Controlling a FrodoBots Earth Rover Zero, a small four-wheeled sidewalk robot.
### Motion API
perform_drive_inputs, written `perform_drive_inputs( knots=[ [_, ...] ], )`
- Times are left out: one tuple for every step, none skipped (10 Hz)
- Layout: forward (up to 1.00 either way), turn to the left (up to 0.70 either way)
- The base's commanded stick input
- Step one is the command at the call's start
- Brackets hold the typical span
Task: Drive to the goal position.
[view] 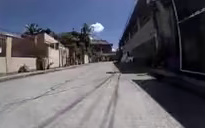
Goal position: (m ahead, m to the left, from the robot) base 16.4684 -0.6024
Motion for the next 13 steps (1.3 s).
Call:
perform_drive_inputs(
  knots=[
    [1.0,-0.33],
    [1.0,-0.4],
    [1.0,-0.4],
    [1.0,0.01],
    [1.0,0.11],
    [1.0,0.01],
    [1.0,0.0],
    [1.0,0.0],
    [1.0,0.0],
    [1.0,0.0],
    [1.0,0.0],
    [1.0,0.0],
    [1.0,0.0]
  ],
)
